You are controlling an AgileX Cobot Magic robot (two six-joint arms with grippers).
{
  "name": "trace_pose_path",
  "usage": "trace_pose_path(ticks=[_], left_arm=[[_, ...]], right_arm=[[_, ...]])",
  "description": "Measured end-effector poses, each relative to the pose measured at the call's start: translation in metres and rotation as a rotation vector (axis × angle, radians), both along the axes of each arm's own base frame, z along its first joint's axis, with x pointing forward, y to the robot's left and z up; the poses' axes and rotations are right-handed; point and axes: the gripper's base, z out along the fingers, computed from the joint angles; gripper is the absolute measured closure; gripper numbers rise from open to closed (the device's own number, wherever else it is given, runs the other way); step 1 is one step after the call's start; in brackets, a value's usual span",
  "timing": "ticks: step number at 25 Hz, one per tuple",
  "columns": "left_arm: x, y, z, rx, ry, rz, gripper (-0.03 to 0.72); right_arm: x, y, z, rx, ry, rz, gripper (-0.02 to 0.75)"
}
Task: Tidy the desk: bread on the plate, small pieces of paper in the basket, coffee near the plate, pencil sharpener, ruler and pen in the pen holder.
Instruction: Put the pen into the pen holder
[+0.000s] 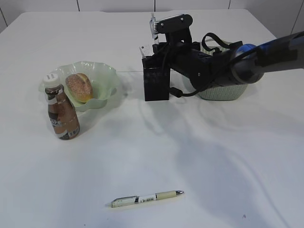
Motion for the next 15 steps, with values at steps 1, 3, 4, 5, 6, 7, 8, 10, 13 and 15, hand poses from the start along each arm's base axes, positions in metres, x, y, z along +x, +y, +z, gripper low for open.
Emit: trace_pose_path(ticks=[1,3,4,5,6,7,8,10,13,15], left_arm=[[0.0000,0.0000,0.0000,0.000,0.000,0.000,0.449],[0.0000,0.0000,0.0000,0.000,0.000,0.000,0.449],[0.0000,0.0000,0.0000,0.000,0.000,0.000,0.449],[0.0001,0.0000,0.0001,0.000,-0.001,0.000,0.449],[0.0001,0.0000,0.0001,0.000,-0.001,0.000,0.449],[0.0001,-0.0001,0.0001,-0.001,-0.002,-0.001,0.449],[0.0003,-0.0002,0.0003,-0.002,-0.005,-0.001,0.449],[0.0005,-0.0003,0.0005,-0.003,-0.007,-0.002,0.449],[0.0007,-0.0005,0.0007,-0.005,-0.011,-0.003,0.449],[0.0009,-0.0007,0.0009,-0.006,-0.014,-0.004,0.449]], right_arm=[[0.0000,0.0000,0.0002,0.001,-0.002,0.000,0.626],[0.0001,0.0000,0.0004,0.001,-0.004,0.000,0.626],[0.0001,0.0000,0.0004,0.001,-0.004,0.000,0.626],[0.0001,0.0000,0.0004,0.000,-0.004,0.000,0.626],[0.0001,0.0000,0.0004,0.000,-0.004,0.000,0.625],[0.0001,0.0000,0.0004,0.000,-0.004,0.000,0.625],[0.0001,0.0000,0.0004,0.000,-0.004,0.000,0.620],[0.0001,0.0000,0.0004,0.000,-0.004,0.000,0.613],[0.0001,0.0000,0.0004,0.000,-0.004,0.000,0.594],[0.0001,0.0000,0.0004,0.000,-0.004,0.000,0.581]])
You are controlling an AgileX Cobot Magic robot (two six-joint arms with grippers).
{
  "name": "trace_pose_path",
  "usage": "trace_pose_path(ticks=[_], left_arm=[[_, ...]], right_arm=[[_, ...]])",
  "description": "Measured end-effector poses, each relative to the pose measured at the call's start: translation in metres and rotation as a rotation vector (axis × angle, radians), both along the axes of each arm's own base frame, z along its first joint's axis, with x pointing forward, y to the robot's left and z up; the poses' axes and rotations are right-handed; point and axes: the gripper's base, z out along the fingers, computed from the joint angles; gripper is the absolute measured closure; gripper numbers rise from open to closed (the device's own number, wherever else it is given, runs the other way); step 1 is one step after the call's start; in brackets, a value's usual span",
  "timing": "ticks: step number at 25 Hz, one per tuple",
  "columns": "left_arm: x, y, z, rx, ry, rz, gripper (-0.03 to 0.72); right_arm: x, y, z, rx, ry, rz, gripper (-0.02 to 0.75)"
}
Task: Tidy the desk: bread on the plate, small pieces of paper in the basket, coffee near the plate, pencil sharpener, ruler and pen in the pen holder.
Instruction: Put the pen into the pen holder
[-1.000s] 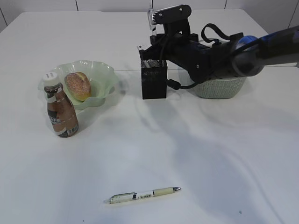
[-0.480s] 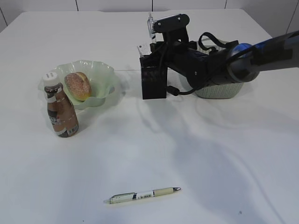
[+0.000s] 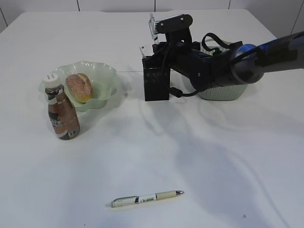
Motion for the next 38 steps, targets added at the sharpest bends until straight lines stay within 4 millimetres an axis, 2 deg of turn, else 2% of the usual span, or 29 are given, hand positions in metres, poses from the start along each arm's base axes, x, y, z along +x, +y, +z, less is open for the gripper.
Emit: trace_pose_path(ticks=[15,18,22,24,25,26,30,32,33,38], left_arm=[[0.000,0.000,0.000,-0.001,-0.003,-0.001,0.449],[0.000,0.000,0.000,-0.001,-0.003,-0.001,0.449],[0.000,0.000,0.000,-0.001,-0.003,-0.001,0.449],[0.000,0.000,0.000,-0.001,-0.004,-0.001,0.449],[0.000,0.000,0.000,0.003,-0.006,0.000,0.449],[0.001,0.001,0.000,0.007,-0.008,0.001,0.449],[0.000,0.003,0.000,0.035,-0.006,0.013,0.449],[0.000,0.004,0.000,0.043,0.003,0.017,0.449],[0.000,0.004,-0.001,0.046,0.007,0.019,0.449],[-0.003,0.006,-0.003,0.063,0.042,0.031,0.448]], right_arm=[[0.000,0.000,0.000,0.000,0.000,0.000,0.533],[-0.001,0.000,-0.003,-0.010,0.032,0.003,0.498],[0.000,0.002,0.004,-0.025,0.085,0.012,0.489],[0.002,0.004,0.025,-0.047,0.168,0.029,0.488],[0.002,0.004,0.026,-0.049,0.174,0.030,0.488],[0.000,0.005,0.039,-0.071,0.242,0.044,0.488],[-0.005,0.005,0.066,-0.118,0.383,0.072,0.491],[-0.006,0.005,0.069,-0.127,0.405,0.075,0.491],[-0.013,0.005,0.078,-0.170,0.527,0.096,0.491],[-0.028,0.006,0.094,-0.242,0.714,0.133,0.491]])
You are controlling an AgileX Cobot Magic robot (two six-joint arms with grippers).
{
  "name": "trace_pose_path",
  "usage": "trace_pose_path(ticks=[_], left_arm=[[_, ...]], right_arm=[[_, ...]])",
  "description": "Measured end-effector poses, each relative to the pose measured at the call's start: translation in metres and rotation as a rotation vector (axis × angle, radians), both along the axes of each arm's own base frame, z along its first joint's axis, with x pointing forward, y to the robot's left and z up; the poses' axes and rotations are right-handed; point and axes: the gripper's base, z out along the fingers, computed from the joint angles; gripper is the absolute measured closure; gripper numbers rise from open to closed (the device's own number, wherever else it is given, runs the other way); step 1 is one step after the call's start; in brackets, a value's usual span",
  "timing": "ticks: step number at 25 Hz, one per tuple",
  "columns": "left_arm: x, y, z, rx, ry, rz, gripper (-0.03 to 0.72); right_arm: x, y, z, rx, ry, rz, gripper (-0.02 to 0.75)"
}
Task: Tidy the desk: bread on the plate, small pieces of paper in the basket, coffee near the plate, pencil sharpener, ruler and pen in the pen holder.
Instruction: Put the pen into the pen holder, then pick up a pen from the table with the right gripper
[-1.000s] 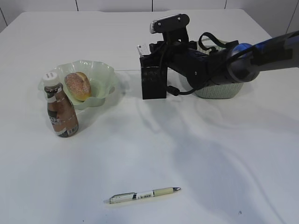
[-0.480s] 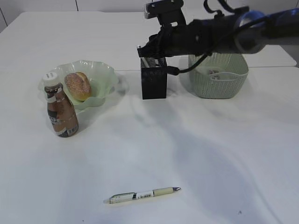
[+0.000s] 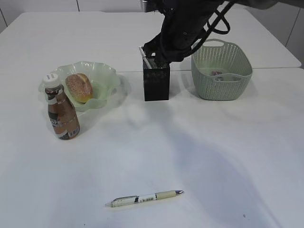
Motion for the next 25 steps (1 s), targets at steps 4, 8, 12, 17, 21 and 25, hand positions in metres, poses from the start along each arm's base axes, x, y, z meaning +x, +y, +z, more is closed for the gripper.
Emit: trace_pose_path(ticks=[4,8,12,17,21,25], left_arm=[[-0.002,0.001,-0.002,0.012,0.029,0.010,0.448],[-0.002,0.002,-0.002,0.013,0.031,0.011,0.449],[-0.002,0.002,-0.002,0.013,0.031,0.011,0.449],[-0.002,0.002,-0.002,0.014,0.031,0.012,0.449],[-0.002,0.004,-0.001,0.036,0.021,0.019,0.449],[-0.001,0.005,-0.001,0.049,0.015,0.023,0.449]], right_arm=[[-0.018,0.007,0.004,-0.061,0.147,0.046,0.492],[-0.033,0.016,0.002,-0.093,0.252,0.085,0.492],[-0.039,0.024,0.002,-0.100,0.267,0.108,0.492],[-0.050,0.043,0.002,-0.114,0.257,0.194,0.493],[-0.069,0.073,0.002,-0.144,0.235,0.333,0.493],[-0.082,0.092,0.001,-0.193,0.207,0.414,0.493]])
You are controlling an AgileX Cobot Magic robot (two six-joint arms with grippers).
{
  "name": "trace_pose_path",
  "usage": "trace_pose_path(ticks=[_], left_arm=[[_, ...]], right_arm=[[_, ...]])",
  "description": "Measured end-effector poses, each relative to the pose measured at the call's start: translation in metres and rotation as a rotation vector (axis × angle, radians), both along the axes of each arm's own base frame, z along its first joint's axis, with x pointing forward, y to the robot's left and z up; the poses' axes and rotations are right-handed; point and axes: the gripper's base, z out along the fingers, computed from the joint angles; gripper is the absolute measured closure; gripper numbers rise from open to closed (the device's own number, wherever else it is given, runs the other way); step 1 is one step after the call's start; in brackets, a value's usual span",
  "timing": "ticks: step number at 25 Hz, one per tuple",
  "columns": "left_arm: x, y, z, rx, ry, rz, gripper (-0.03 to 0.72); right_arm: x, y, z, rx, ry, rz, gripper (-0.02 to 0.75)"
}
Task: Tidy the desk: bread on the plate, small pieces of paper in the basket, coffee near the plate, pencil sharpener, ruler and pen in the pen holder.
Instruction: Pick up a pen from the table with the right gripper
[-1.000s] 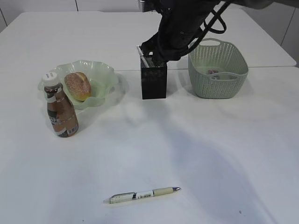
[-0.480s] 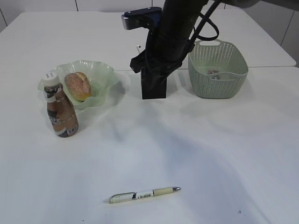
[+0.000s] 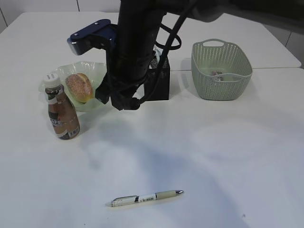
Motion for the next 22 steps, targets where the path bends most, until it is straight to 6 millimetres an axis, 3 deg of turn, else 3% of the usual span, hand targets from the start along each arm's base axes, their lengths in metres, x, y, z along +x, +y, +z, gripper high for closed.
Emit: trace_pose_path(ticks=[4,8,12,15,16,22], left_arm=[[0.000,0.000,0.000,0.002,-0.001,0.000,0.449],[0.000,0.000,0.000,0.002,-0.001,0.000,0.449],[0.000,0.001,0.000,0.006,-0.002,0.002,0.448],[0.001,0.002,0.001,0.026,-0.012,0.008,0.447],[0.001,0.003,0.001,0.032,-0.015,0.010,0.447],[0.001,0.003,0.001,0.036,-0.017,0.011,0.447]], right_arm=[[-0.012,0.008,-0.010,-0.080,-0.014,0.070,0.493],[-0.024,0.002,-0.028,-0.163,0.024,0.121,0.488],[-0.039,-0.016,-0.028,-0.248,0.024,0.166,0.487],[-0.042,-0.018,-0.027,-0.255,0.025,0.190,0.487],[-0.057,-0.023,-0.021,-0.255,0.032,0.256,0.487],[-0.078,-0.019,-0.031,-0.244,0.093,0.340,0.485]])
